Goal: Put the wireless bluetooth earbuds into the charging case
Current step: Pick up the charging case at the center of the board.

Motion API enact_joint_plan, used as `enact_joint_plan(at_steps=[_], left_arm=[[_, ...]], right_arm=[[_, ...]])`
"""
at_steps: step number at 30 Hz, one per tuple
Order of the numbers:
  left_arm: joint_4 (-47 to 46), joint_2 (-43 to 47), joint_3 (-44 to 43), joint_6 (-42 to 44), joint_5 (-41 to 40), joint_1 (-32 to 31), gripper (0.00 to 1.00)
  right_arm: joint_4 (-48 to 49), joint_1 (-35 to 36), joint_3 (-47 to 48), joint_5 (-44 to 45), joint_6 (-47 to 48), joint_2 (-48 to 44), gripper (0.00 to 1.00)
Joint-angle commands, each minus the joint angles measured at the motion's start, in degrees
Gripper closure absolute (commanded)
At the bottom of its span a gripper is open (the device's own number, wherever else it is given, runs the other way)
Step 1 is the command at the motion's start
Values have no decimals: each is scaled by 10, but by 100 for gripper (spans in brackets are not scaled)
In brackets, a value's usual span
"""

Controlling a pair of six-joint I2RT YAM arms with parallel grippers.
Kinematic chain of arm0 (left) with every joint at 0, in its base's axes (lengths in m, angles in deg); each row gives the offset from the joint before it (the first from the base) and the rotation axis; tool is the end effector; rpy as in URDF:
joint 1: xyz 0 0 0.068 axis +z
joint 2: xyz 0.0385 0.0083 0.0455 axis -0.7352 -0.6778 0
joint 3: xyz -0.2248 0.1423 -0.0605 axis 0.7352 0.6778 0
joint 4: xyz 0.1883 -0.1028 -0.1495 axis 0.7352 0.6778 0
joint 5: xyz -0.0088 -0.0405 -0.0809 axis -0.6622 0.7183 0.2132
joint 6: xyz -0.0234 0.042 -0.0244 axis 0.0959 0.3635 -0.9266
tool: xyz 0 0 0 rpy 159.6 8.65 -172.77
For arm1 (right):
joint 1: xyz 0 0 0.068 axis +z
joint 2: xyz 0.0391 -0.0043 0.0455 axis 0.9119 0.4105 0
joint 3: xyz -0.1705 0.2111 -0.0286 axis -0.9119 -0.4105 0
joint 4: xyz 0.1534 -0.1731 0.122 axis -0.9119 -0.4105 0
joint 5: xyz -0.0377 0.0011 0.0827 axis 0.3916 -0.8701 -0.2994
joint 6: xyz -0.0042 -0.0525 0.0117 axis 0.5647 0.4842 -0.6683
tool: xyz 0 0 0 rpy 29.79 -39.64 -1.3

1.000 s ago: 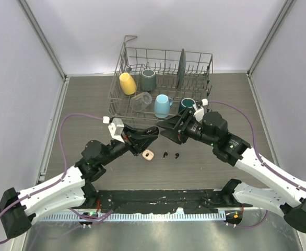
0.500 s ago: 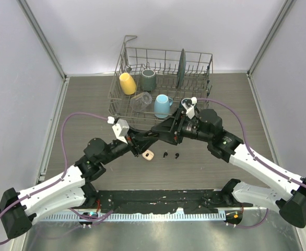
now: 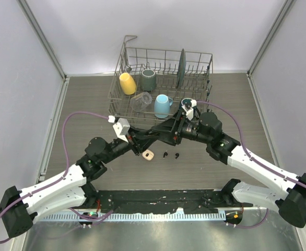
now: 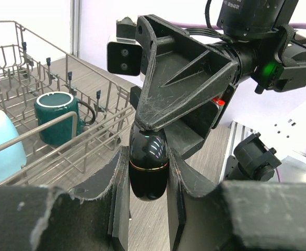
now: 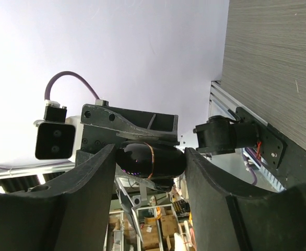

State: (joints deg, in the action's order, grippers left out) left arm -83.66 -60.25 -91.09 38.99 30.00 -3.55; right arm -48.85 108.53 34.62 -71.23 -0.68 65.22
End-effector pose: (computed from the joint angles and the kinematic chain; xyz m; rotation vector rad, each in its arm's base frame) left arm 0.1190 -0.1577 0.3055 0.5708 1.3449 -1.1503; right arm 0.1667 0.1753 0.3197 0.3324 2.1193 1.8797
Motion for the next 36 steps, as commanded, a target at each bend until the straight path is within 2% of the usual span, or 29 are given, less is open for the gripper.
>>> enact_joint_plan(at_steps=[1, 4, 9, 12, 18, 21, 25, 28, 36], left_arm=[[-47, -8, 5, -9, -14, -1, 94], [-86, -2, 26, -6, -26, -1, 86], [-196, 7, 85, 4, -51, -1, 80], [-238, 7, 108, 8, -62, 0, 79], [-259, -9, 114, 17, -49, -1, 78], [-267, -20, 113, 16, -48, -1, 72], [-281, -31, 112, 16, -47, 0, 52], [-286, -34, 113, 17, -47, -1, 48], [-295, -33, 118, 21, -51, -1, 54]], right_arm=[[113, 12, -9, -54, -47, 7, 73], [121, 11, -17, -48, -52, 4, 88], [140, 11, -28, -38, -65, -3, 97], [149, 12, -28, -39, -70, 0, 98], [161, 12, -27, -44, -78, 12, 99], [162, 14, -26, -45, -80, 17, 99], [162, 15, -30, -42, -83, 22, 99], [168, 16, -38, -38, -88, 22, 99], [179, 17, -51, -30, -101, 23, 99]])
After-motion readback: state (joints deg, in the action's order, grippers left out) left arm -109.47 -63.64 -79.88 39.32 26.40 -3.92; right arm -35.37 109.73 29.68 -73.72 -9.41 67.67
